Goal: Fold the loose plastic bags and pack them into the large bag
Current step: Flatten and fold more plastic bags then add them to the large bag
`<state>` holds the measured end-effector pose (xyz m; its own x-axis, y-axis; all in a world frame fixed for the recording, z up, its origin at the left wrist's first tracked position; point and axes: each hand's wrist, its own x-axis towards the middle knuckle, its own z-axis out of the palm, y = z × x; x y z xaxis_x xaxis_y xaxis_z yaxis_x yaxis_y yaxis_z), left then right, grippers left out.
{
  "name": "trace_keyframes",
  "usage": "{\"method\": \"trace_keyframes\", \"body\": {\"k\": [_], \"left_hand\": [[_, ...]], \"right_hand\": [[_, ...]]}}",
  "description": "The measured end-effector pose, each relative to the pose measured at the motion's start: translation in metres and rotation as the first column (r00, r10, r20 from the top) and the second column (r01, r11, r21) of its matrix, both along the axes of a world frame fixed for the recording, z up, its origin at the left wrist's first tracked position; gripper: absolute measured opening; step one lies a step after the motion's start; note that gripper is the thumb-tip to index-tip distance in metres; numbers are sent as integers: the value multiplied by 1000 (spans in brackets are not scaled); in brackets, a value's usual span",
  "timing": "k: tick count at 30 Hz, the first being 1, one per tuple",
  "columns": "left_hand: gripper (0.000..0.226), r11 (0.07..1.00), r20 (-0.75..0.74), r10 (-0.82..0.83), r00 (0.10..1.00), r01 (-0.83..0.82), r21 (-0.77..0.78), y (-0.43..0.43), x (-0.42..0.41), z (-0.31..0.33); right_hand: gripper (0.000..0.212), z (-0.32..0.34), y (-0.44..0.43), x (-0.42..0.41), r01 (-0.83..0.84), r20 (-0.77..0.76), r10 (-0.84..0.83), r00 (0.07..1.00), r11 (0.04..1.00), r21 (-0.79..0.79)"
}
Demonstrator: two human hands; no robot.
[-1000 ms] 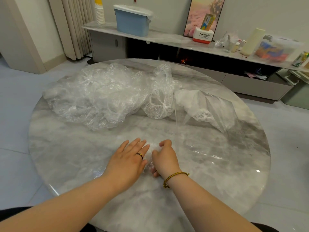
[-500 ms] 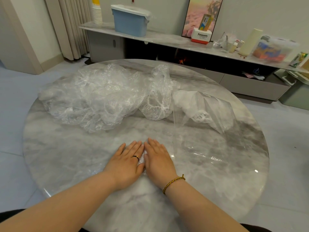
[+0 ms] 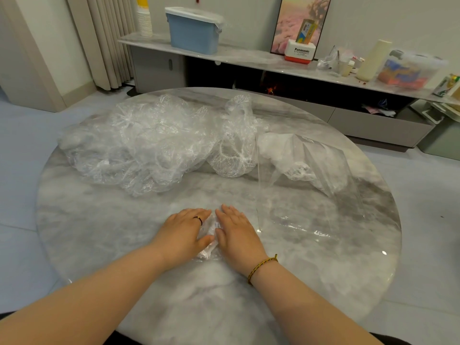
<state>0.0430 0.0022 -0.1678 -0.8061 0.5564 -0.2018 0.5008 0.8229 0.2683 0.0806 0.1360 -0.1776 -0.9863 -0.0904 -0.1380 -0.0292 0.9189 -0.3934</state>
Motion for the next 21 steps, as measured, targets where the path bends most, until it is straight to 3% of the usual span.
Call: {"method": "trace_keyframes", "body": {"k": [3, 6, 10, 12, 14, 18, 21], "left_hand": [[71, 993, 32, 96, 995, -98, 66, 0, -2, 7], [70, 968, 175, 214, 961, -232, 91, 1, -4, 10], [24, 894, 331, 275, 903, -367, 257, -2, -6, 10], [30, 814, 425, 261, 867, -434, 385, -6, -5, 10], [23, 669, 520, 240, 820, -528, 523, -10, -2, 15], [17, 347, 674, 129, 728, -670, 657, -7, 6, 33], [16, 257, 706, 33, 707, -689, 678, 3, 15, 41]], "right_hand": [[49, 4, 3, 5, 27, -20, -29, 999, 996, -88], [49, 7, 6, 9, 58, -39, -65, 997, 987, -148], [48, 11, 9, 16, 122, -86, -150, 985, 954, -275], [47, 18, 9, 22, 122, -104, -172, 980, 920, -374], [46, 24, 10, 29, 133, -109, -212, 971, 861, -491], [57, 37, 3, 38, 314, 135, -335, 932, 567, -762], [34, 41, -2, 41, 373, 252, -313, 916, 428, -824]]}}
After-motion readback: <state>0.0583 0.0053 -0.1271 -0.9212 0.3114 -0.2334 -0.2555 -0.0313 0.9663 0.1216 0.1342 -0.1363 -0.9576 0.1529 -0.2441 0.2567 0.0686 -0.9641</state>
